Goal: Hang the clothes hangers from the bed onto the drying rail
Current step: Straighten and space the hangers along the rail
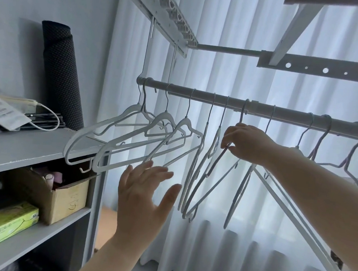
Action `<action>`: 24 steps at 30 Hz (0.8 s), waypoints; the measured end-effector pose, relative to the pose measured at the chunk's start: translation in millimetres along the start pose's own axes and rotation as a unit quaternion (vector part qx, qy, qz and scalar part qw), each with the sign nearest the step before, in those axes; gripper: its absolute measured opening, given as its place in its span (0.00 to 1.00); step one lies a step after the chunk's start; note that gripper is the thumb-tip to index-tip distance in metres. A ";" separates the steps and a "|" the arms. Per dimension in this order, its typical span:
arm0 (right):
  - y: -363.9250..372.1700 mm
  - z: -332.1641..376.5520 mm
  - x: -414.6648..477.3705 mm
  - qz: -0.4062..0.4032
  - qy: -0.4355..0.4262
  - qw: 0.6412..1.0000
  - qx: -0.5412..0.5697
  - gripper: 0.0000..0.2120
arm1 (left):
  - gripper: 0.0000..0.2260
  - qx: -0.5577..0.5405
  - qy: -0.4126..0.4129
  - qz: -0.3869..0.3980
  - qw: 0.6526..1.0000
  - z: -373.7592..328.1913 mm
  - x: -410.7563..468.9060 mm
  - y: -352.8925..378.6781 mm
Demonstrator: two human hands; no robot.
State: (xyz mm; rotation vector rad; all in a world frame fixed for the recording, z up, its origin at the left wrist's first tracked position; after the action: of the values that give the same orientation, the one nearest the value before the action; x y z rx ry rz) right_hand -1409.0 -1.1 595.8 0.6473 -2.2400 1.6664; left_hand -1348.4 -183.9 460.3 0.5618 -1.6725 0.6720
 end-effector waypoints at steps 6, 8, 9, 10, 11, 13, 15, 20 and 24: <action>0.8 -0.2 0.1 0.002 0.004 1.000 0.006 0.13 | 0.18 -0.021 0.017 0.015 1.000 -9.8 -2.6 5.4; 0.9 -0.3 0.0 0.004 0.007 1.000 0.008 0.13 | 0.12 -0.032 0.021 0.013 0.999 -12.1 -3.7 8.0; 0.7 -0.4 -0.1 0.004 0.007 1.000 0.009 0.13 | 0.11 -0.034 0.020 0.011 0.999 -13.0 -4.1 9.1; 0.6 -0.4 -0.2 0.004 0.008 1.000 0.010 0.13 | 0.10 -0.036 0.018 0.010 0.999 -13.3 -4.3 10.3; 0.4 -0.4 -0.3 0.005 0.009 1.000 0.011 0.13 | 0.09 -0.039 0.016 0.009 0.999 -13.5 -4.1 10.8; 0.1 -0.5 -0.6 0.006 0.010 1.000 0.013 0.12 | 0.09 -0.050 0.008 0.008 0.999 -12.9 -3.3 10.1; -0.3 -0.5 -1.1 0.006 0.010 1.000 0.014 0.12 | 0.09 -0.060 0.001 0.010 0.998 -11.7 -3.0 8.7; -2.0 -0.3 -2.3 0.008 0.014 1.000 0.013 0.12 | 0.09 -0.075 -0.023 0.014 0.997 -8.7 -2.2 4.2; -2.6 -0.5 -4.0 0.012 0.016 1.000 0.016 0.12 | 0.12 -0.068 -0.046 0.020 0.996 -4.3 -3.0 4.6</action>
State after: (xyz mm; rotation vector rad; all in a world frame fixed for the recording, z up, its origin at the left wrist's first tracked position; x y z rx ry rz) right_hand -1404.2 -0.5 596.3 0.5993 -2.2121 1.7153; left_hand -1347.9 -177.6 457.3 0.4689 -1.8050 0.5636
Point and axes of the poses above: each hand's wrist, its own x-axis towards the middle knuckle, its own y-axis out of the palm, z = x × y, the point moved 4 cm from there along x, towards the middle knuckle, and after that the axes turned 13 degrees about y, right-handed, at the moved point
